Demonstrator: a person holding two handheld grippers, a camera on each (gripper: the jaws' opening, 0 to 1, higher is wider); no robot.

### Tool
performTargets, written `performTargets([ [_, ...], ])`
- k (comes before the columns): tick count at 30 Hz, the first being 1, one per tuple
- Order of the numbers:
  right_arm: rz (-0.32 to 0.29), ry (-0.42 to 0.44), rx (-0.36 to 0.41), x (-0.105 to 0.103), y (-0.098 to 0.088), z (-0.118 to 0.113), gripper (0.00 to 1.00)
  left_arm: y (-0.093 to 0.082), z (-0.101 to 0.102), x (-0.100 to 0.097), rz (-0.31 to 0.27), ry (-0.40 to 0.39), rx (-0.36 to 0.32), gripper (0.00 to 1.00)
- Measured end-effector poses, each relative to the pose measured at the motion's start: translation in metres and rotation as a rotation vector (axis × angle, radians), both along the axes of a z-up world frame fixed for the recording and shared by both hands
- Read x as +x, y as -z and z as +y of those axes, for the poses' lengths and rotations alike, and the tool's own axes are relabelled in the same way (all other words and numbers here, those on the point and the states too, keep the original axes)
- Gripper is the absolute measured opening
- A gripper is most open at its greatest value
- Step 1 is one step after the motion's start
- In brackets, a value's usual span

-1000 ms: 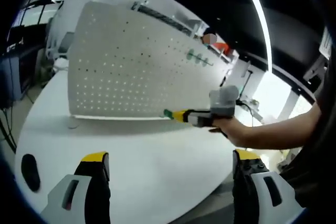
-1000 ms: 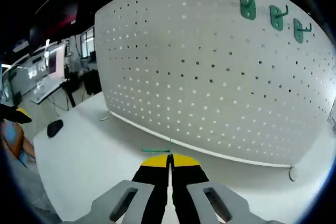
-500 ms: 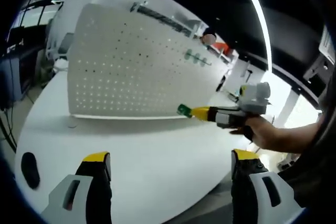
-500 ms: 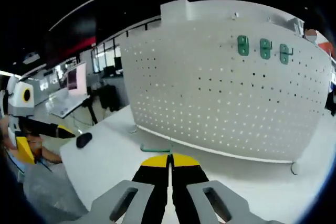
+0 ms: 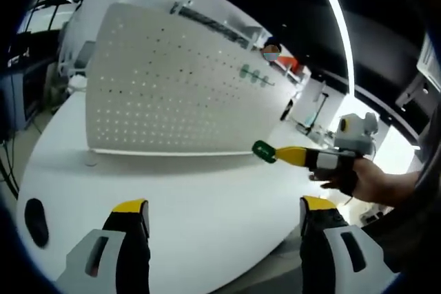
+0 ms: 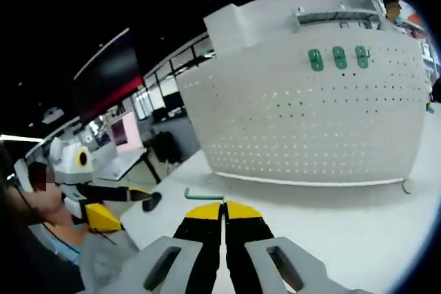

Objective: Insert the hook assembly into the mounting plate slot until the hook locks in place.

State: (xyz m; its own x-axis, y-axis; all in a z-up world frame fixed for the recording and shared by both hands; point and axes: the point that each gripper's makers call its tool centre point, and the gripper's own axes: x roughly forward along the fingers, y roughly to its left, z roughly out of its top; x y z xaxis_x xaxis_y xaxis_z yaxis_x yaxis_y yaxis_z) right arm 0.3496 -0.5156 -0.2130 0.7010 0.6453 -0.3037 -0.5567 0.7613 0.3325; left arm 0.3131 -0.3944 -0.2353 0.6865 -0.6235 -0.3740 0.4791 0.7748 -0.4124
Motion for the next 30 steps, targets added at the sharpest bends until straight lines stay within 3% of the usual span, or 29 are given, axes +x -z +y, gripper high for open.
performTargets([
  [8,0.108,-0.040,0.238,-0.019,-0.010,0.009,0.00,-0.005,-0.006,-0.001,0.002,0.038,-0.041,0.82],
  [10,0.143,-0.055,0.265,-0.026,-0.008,0.010,0.00,-0.007,-0.008,-0.001,0.007,0.040,-0.068,0.82],
  [13,0.118,-0.117,0.319,-0.036,-0.018,0.018,0.00,-0.013,-0.014,-0.002,0.015,0.056,-0.121,0.81],
  [15,0.138,-0.152,0.354,-0.042,-0.020,0.024,0.00,-0.016,-0.018,-0.002,0.010,0.069,-0.139,0.79],
  [19,0.166,-0.199,0.485,-0.050,-0.029,0.033,0.00,-0.028,-0.027,-0.005,-0.008,0.109,-0.191,0.74],
  [20,0.167,-0.263,0.537,-0.056,-0.034,0.038,0.00,-0.028,-0.029,-0.006,-0.005,0.125,-0.188,0.71],
  [21,0.211,-0.276,0.578,-0.060,-0.034,0.039,0.00,-0.029,-0.030,-0.007,-0.009,0.137,-0.185,0.69],
  [23,0.209,-0.289,0.621,-0.062,-0.033,0.040,0.00,-0.032,-0.032,-0.008,-0.014,0.150,-0.190,0.65],
  [24,0.254,-0.299,0.650,-0.066,-0.030,0.040,0.00,-0.035,-0.034,-0.009,-0.014,0.159,-0.203,0.64],
  [27,0.248,-0.318,0.660,-0.069,-0.029,0.041,0.00,-0.046,-0.039,-0.014,-0.023,0.200,-0.255,0.57],
  [30,0.247,-0.334,0.702,-0.071,-0.033,0.039,0.00,-0.047,-0.041,-0.016,-0.025,0.214,-0.245,0.48],
])
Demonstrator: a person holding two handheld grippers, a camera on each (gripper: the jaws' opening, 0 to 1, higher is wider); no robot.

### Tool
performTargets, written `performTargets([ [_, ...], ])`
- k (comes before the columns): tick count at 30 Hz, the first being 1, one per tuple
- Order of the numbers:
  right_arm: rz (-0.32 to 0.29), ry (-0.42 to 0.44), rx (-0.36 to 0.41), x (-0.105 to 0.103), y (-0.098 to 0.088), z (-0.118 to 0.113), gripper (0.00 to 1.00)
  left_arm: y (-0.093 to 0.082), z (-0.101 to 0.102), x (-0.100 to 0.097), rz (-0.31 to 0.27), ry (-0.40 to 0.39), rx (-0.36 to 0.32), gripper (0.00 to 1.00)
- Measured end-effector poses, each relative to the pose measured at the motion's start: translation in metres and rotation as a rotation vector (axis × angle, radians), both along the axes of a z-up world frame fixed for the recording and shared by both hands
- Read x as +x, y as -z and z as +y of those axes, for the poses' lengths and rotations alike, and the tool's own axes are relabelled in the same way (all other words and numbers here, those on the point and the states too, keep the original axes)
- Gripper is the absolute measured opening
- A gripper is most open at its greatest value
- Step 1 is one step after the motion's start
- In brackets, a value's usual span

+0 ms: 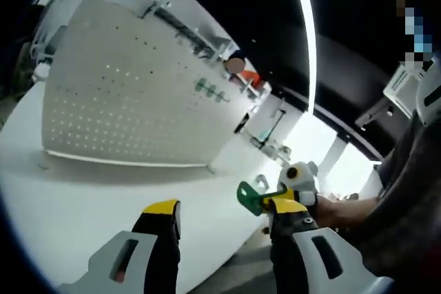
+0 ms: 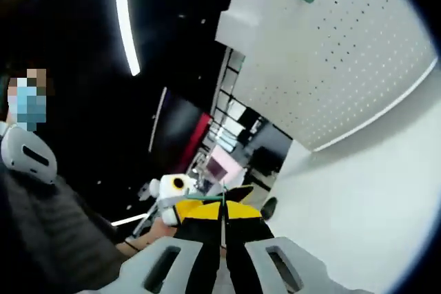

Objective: Insert the hook assembly into the mounting plate slot until the hook locks in place.

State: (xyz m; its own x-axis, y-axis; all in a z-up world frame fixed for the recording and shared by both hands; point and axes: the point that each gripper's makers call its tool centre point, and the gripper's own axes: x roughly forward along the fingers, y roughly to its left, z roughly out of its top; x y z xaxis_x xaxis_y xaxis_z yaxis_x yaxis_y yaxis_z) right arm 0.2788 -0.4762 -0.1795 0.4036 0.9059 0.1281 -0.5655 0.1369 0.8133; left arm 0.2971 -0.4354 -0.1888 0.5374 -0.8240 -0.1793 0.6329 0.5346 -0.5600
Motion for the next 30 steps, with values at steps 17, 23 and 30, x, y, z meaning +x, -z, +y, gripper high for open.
performTargets([
  [17,-0.041,-0.090,0.063,-0.009,-0.014,0.000,0.00,-0.027,-0.022,-0.018,0.029,0.144,-0.193,0.07],
  [23,-0.135,-0.186,0.003,-0.028,-0.008,0.009,0.00,-0.036,-0.032,-0.028,0.068,0.209,-0.271,0.04],
  [30,-0.141,-0.174,-0.034,-0.022,-0.005,0.009,0.00,-0.034,-0.034,-0.023,0.040,0.205,-0.219,0.02],
])
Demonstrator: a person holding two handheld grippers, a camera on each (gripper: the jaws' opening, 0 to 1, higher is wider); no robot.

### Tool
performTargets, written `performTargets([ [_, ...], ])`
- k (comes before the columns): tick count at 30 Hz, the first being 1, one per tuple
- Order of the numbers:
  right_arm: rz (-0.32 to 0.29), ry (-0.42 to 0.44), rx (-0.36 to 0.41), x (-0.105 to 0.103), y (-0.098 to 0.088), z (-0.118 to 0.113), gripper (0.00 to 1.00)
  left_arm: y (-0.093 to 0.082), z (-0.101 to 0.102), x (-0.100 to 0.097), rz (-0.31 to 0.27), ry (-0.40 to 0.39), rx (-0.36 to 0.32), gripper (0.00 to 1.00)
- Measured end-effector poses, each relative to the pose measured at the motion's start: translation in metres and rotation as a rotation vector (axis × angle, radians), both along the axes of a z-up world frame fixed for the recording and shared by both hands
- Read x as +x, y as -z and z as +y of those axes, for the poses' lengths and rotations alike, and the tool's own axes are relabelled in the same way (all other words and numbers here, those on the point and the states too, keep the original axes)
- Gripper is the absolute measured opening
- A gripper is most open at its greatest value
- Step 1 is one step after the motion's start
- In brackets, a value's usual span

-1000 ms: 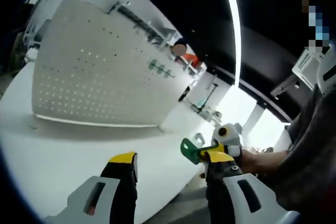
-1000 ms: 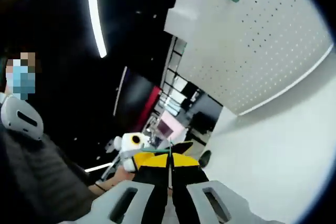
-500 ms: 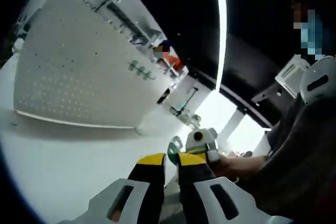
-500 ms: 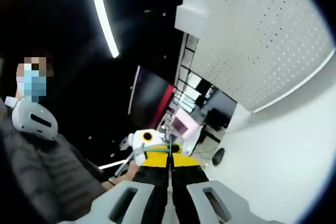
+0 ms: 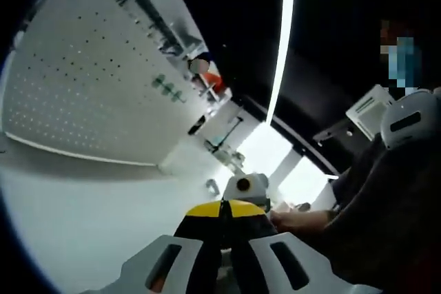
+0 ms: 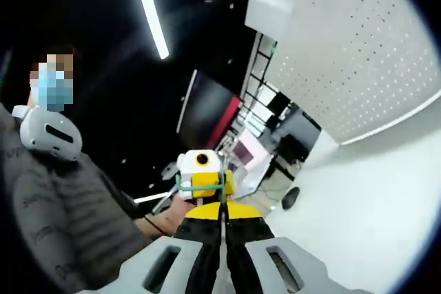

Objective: Insert the hook assembly into the mounting plate slot until the hook locks in place.

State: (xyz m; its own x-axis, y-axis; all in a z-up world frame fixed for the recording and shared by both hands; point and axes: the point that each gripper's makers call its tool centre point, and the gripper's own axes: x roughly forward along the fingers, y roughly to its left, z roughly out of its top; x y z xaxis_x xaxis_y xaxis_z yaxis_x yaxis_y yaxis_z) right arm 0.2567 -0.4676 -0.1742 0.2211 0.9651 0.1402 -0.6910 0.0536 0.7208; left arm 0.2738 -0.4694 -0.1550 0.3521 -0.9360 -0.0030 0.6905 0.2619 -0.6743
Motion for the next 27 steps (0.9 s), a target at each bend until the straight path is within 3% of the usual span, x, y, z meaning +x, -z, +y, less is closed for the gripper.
performTargets([
  [6,-0.142,-0.040,-0.184,-0.003,0.012,0.000,0.00,0.010,-0.004,-0.003,-0.037,0.015,0.091,0.01],
  [27,-0.276,-0.036,-0.422,0.004,0.029,0.002,0.03,0.026,-0.004,0.006,-0.048,-0.029,0.230,0.01],
])
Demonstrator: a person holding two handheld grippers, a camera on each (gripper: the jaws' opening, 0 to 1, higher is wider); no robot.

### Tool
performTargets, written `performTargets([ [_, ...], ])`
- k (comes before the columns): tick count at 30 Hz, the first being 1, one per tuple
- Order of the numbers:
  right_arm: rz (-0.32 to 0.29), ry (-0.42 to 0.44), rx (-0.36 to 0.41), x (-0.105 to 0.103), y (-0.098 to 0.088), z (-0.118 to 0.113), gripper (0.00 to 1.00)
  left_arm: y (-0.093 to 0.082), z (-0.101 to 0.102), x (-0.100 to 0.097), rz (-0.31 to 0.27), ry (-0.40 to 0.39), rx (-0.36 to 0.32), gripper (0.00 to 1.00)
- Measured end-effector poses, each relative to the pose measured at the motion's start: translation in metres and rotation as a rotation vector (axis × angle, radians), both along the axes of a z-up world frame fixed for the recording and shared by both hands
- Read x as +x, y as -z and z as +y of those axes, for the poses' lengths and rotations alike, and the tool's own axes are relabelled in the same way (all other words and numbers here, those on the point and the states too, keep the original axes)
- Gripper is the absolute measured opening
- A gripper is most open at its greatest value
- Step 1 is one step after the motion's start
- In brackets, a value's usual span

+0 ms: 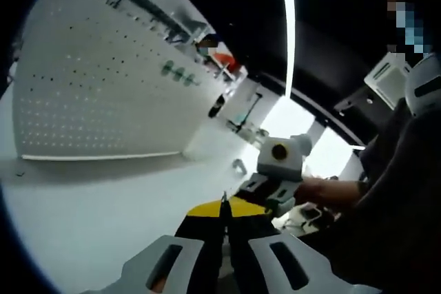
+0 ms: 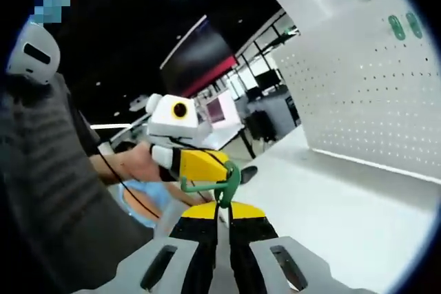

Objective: Insert the hook assembly into the mounting plate slot until the hook locks in place.

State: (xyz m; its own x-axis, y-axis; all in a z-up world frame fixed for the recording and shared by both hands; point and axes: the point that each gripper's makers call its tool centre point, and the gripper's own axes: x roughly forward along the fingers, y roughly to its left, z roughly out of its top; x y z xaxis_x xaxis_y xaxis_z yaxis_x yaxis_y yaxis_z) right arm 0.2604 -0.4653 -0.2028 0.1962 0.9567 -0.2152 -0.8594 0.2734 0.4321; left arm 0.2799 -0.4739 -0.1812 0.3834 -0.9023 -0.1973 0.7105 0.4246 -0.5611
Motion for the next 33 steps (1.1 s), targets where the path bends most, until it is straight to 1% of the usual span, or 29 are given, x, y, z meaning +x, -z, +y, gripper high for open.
performTargets([
  [2,-0.014,0.010,-0.042,0.002,0.003,-0.001,0.03,0.001,0.000,0.001,0.000,-0.004,0.014,0.01],
  [3,-0.033,0.046,-0.079,0.009,0.005,-0.005,0.03,0.004,0.001,0.003,-0.005,-0.012,0.032,0.01],
  [4,-0.056,0.064,-0.079,0.012,0.003,-0.006,0.02,0.006,0.002,0.005,-0.010,-0.018,0.053,0.01],
  [5,-0.153,0.072,-0.096,0.018,-0.002,-0.008,0.01,0.011,0.006,0.008,-0.028,-0.033,0.100,0.01],
  [6,-0.181,0.091,-0.125,0.022,-0.002,-0.013,0.01,0.011,0.005,0.007,-0.037,-0.030,0.108,0.01],
  [7,-0.171,0.091,-0.128,0.021,-0.002,-0.013,0.00,0.013,0.009,0.010,-0.046,-0.054,0.128,0.01],
  [8,-0.157,0.084,-0.139,0.020,-0.003,-0.014,0.00,0.013,0.009,0.010,-0.040,-0.056,0.126,0.01],
  [9,-0.157,0.084,-0.150,0.020,-0.003,-0.015,0.00,0.012,0.010,0.011,-0.044,-0.066,0.124,0.01],
  [13,-0.212,0.128,-0.224,0.028,-0.002,-0.023,0.00,0.013,0.019,0.019,-0.045,-0.125,0.135,0.01],
  [15,-0.212,0.147,-0.255,0.030,0.000,-0.025,0.01,0.015,0.023,0.023,-0.036,-0.151,0.139,0.01],
  [16,-0.197,0.171,-0.283,0.031,0.002,-0.027,0.02,0.016,0.024,0.024,-0.032,-0.162,0.145,0.01],
  [17,-0.202,0.172,-0.288,0.031,0.001,-0.025,0.02,0.017,0.026,0.026,-0.033,-0.174,0.156,0.01],
  [18,-0.202,0.180,-0.295,0.031,0.001,-0.025,0.03,0.021,0.030,0.029,-0.033,-0.193,0.181,0.01],
  [19,-0.172,0.209,-0.286,0.032,-0.002,-0.024,0.04,0.024,0.032,0.032,-0.037,-0.210,0.202,0.01],
  [20,-0.159,0.209,-0.267,0.031,-0.004,-0.021,0.05,0.025,0.034,0.033,-0.038,-0.223,0.206,0.01],
  [21,-0.115,0.232,-0.238,0.031,-0.008,-0.017,0.08,0.025,0.035,0.035,-0.026,-0.242,0.200,0.01],
  [23,-0.086,0.232,-0.226,0.029,-0.010,-0.013,0.09,0.024,0.036,0.038,-0.013,-0.270,0.188,0.01],
  [24,-0.095,0.231,-0.228,0.029,-0.011,-0.011,0.09,0.024,0.036,0.039,-0.010,-0.281,0.184,0.01],
  [27,-0.106,0.262,-0.223,0.032,-0.014,-0.006,0.08,0.022,0.036,0.041,-0.025,-0.309,0.189,0.01],
  [29,-0.082,0.271,-0.219,0.034,-0.013,-0.002,0.08,0.019,0.034,0.041,-0.045,-0.316,0.192,0.01],
  [30,-0.071,0.290,-0.215,0.036,-0.014,-0.001,0.08,0.018,0.033,0.041,-0.048,-0.318,0.191,0.01],
  [33,-0.073,0.335,-0.203,0.043,-0.017,0.003,0.08,0.013,0.031,0.043,-0.074,-0.339,0.192,0.01],
])
